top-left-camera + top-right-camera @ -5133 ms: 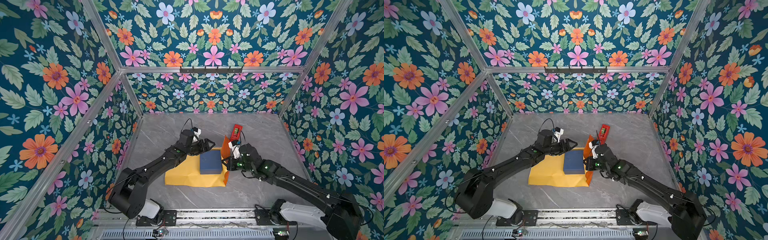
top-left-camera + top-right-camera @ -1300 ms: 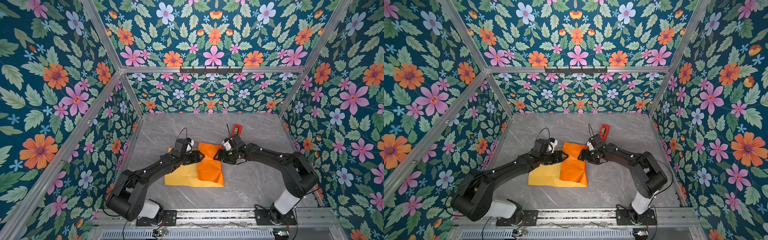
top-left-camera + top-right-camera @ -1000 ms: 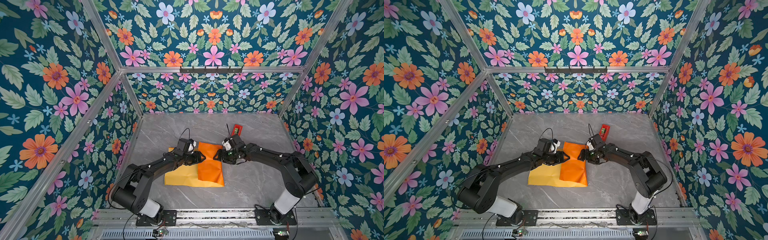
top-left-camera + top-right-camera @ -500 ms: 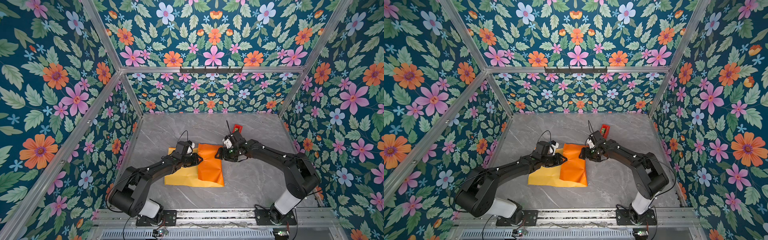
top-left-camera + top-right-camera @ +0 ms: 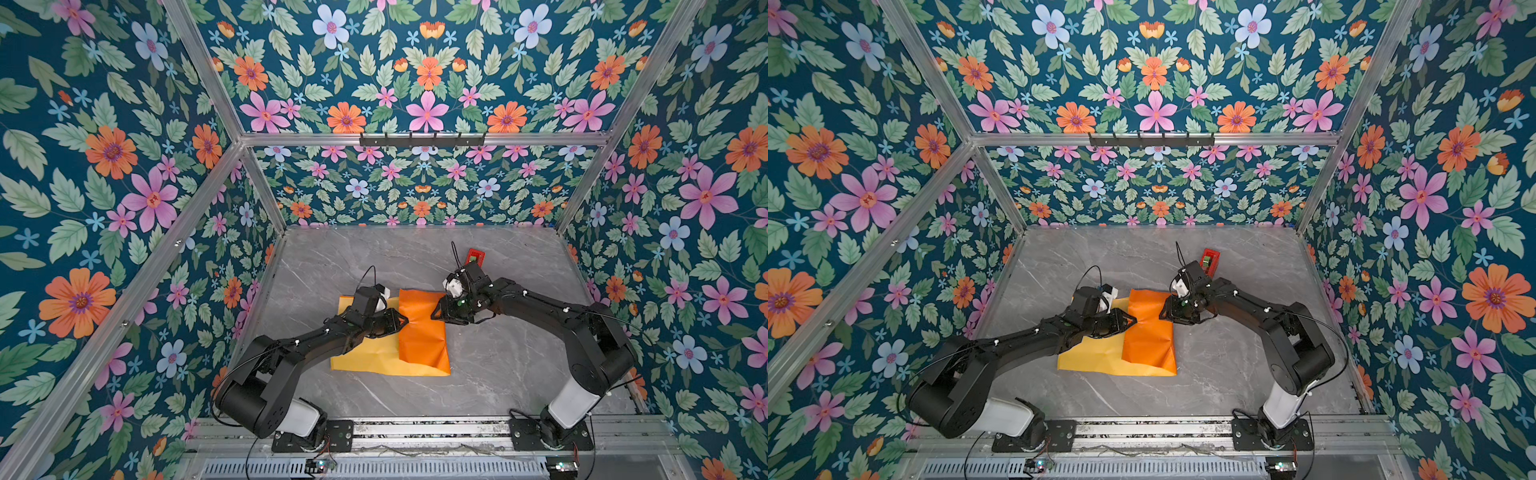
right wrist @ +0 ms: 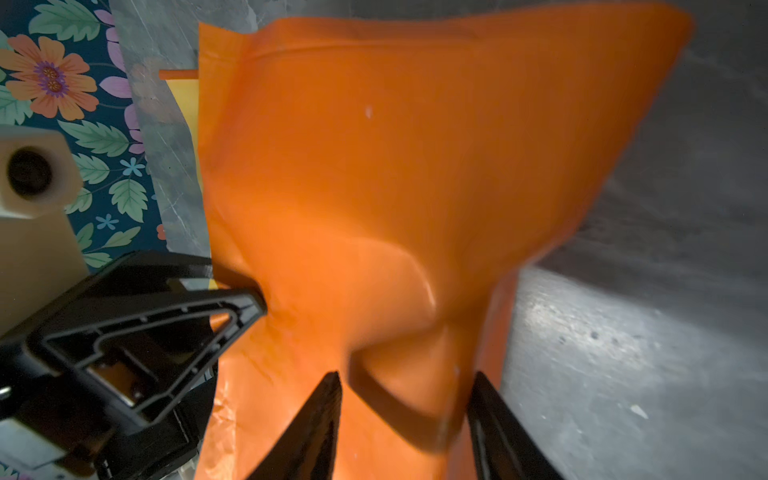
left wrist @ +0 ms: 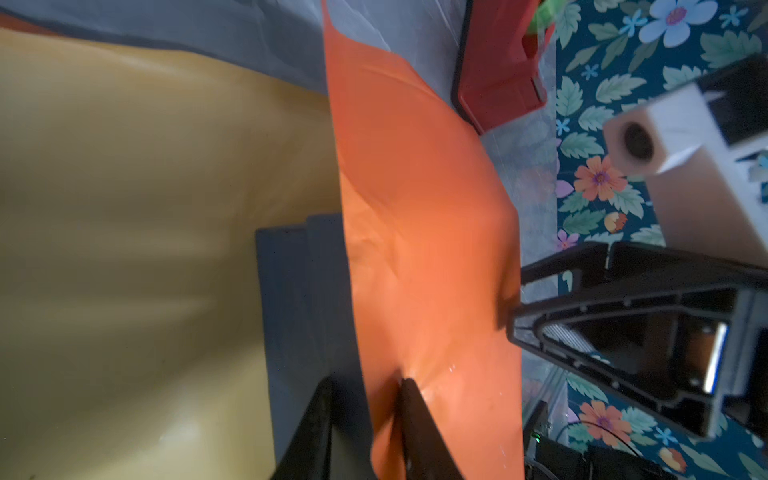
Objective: Wrap the gift box in paper
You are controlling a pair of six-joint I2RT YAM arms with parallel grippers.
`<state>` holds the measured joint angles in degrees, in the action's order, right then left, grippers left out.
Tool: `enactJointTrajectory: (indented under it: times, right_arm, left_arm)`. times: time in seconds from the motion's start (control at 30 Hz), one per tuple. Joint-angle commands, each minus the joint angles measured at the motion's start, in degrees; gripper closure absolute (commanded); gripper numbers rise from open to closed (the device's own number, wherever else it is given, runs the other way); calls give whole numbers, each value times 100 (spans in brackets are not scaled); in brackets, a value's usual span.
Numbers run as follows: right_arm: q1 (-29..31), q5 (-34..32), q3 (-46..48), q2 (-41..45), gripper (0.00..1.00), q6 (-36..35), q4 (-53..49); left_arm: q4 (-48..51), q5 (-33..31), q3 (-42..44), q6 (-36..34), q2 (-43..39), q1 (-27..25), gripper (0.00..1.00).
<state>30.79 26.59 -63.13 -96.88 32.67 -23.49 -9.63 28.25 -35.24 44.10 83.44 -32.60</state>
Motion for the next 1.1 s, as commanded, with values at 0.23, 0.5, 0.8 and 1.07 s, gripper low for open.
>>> enactJointTrajectory:
  times: [0.23, 0.5, 0.8, 1.07]
  right_arm:
    - [-346, -385, 681, 731, 50, -225, -394]
    - [-672, -297, 912, 1331, 38, -423, -692]
    - [-722, 95, 369, 589, 25, -206, -42]
    - [-779, 80, -197, -173, 23, -11, 226]
  left_arm:
    - [37, -174, -131, 508, 377, -613, 86]
    - [57, -526, -19, 529, 367, -633, 86]
    - [99, -557, -44, 409, 419, -634, 86]
    - [223, -566, -88, 258, 476, -637, 86]
